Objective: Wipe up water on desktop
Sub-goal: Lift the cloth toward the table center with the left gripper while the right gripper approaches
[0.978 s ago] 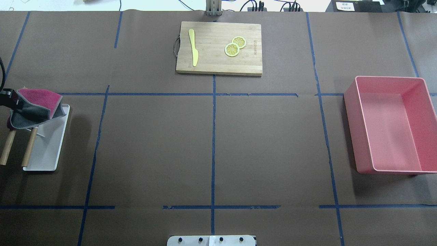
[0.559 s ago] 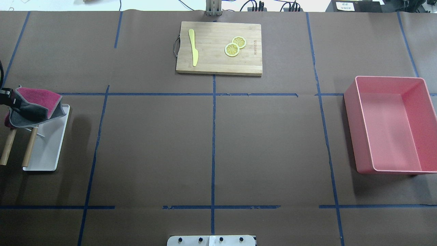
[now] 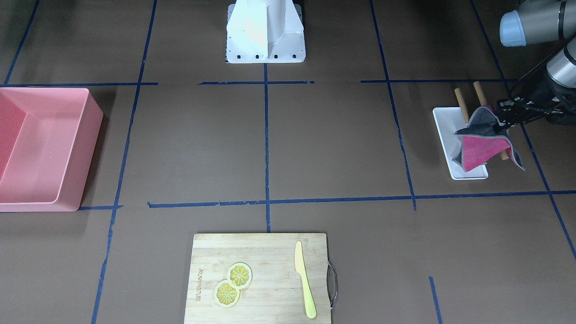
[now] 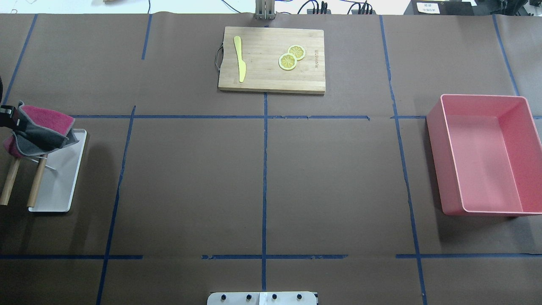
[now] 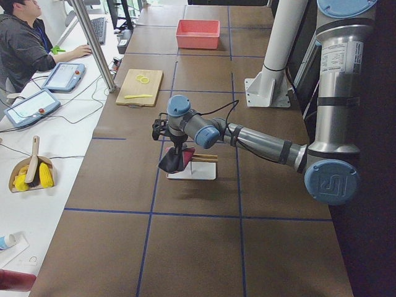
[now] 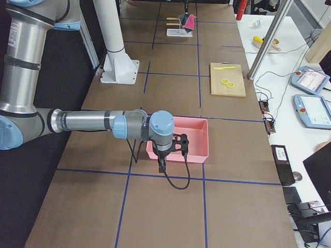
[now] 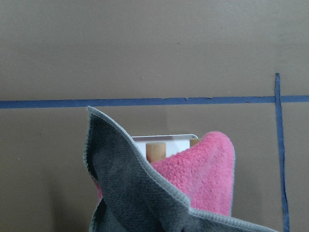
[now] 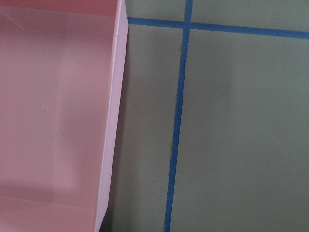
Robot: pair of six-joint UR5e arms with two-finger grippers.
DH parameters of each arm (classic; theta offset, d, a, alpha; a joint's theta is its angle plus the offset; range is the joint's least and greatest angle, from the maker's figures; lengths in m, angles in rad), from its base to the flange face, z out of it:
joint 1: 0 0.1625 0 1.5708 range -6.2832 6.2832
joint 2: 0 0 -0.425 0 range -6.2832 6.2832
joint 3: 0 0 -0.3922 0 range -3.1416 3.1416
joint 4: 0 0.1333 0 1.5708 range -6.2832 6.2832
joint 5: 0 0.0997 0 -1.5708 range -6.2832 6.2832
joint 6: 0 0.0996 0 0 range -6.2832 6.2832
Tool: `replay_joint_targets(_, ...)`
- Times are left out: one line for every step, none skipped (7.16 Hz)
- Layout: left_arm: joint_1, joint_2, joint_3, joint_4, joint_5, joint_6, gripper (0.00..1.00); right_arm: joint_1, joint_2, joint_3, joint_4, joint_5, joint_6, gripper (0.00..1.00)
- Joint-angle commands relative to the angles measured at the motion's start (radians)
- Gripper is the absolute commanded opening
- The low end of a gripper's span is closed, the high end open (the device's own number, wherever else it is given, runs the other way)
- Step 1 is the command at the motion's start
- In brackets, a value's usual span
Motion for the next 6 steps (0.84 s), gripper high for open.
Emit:
replay_joint_targets(-0.001,-0.094,-0.022,0.033,0.000,-0.226,0.00,-0.002,0.009,0.004,0.112,0.056,0.002,1.00)
replay_joint_targets(0.001,-0.135,-0.025,0.033,-0.003,-0.334,0.00,-0.002,0.009,0.006,0.166,0.075,0.002,1.00)
replay_joint_targets(0.007,-0.172,-0.031,0.033,-0.003,-0.444,0.00,-0.041,0.015,0.006,0.235,0.072,-0.001,1.00)
replay_joint_targets(0.016,-0.206,-0.045,0.033,-0.005,-0.537,0.00,-0.105,0.064,0.006,0.330,0.070,-0.003,1.00)
replay_joint_targets(0.046,-0.244,-0.063,0.033,-0.005,-0.638,0.00,-0.206,0.131,0.001,0.388,0.063,-0.006,1.00)
replay_joint_targets(0.086,-0.283,-0.072,0.033,-0.005,-0.733,0.00,-0.259,0.214,-0.014,0.386,0.078,-0.011,1.00)
